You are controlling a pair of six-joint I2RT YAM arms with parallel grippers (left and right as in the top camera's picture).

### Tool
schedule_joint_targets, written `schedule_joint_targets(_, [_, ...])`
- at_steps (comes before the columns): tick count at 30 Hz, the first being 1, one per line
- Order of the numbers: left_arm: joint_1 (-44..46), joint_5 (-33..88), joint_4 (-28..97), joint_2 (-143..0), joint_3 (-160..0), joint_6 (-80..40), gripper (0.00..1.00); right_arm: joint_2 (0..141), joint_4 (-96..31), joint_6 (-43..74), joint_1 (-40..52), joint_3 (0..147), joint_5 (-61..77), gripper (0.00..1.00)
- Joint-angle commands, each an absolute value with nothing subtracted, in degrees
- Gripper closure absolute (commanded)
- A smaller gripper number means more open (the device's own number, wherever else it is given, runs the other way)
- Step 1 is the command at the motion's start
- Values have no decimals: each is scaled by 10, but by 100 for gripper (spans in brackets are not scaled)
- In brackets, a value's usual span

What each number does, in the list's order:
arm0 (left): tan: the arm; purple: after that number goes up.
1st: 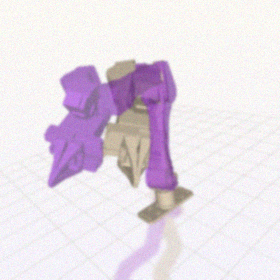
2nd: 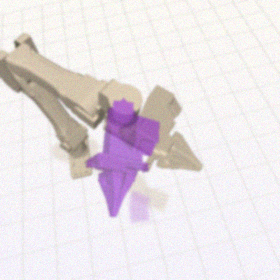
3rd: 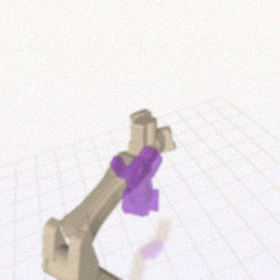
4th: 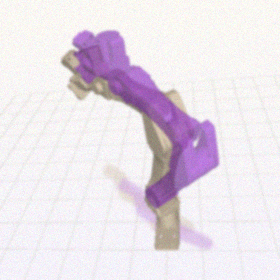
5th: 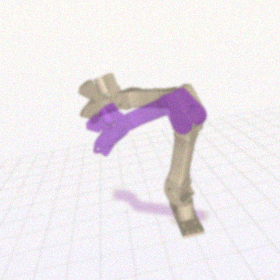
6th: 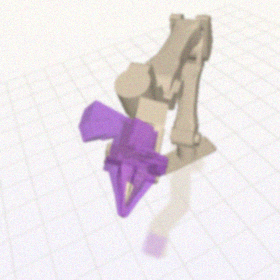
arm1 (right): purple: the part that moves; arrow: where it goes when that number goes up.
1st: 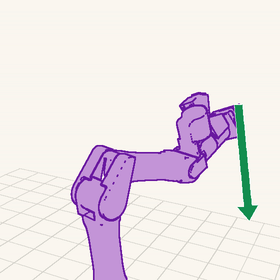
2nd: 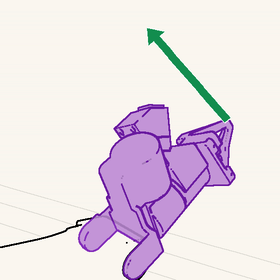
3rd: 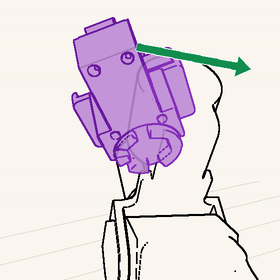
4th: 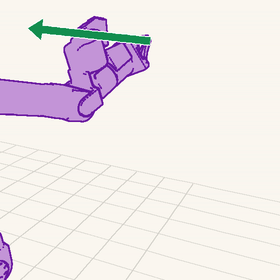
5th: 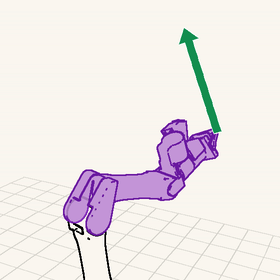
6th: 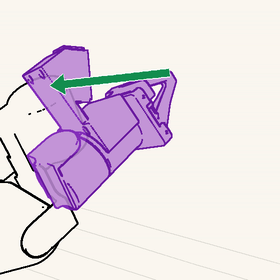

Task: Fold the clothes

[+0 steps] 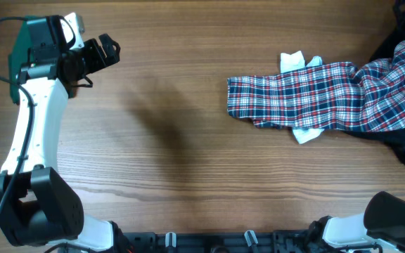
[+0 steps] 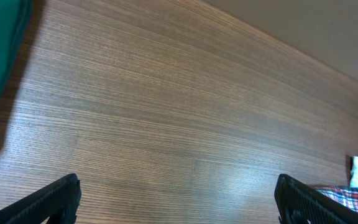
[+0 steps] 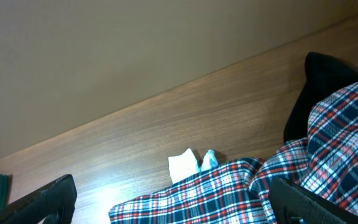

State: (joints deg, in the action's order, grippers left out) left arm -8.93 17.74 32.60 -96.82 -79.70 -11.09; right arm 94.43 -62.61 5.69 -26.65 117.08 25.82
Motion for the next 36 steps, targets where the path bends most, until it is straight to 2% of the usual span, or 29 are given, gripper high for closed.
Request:
schedule_joint_targets(1, [-89,186,325,-939,-794,-116,0,949,-626,46,-265,1176,250,0])
schedule_joint_targets(6, [-75,186,326,-881,-794,-116,0,949,-626,46,-265,1176,250,0])
schedule_joint_targets(23, [-29,153,382,-550,-766,-109,0,949,-626,46,-265,1176,250,0])
schedule_joint_targets(26, [-29,141,293,-497,-681,-109,0,949,-626,46,-265,1176,250,0])
schedule_joint_targets(34, [-27,167,-148,-382,-312,-137,0,949,-626,46,-265,1176,250,0])
schedule_joint_targets(36, [-27,166,-213,-366,-248,-152,0,949,-626,46,-265,1176,250,0])
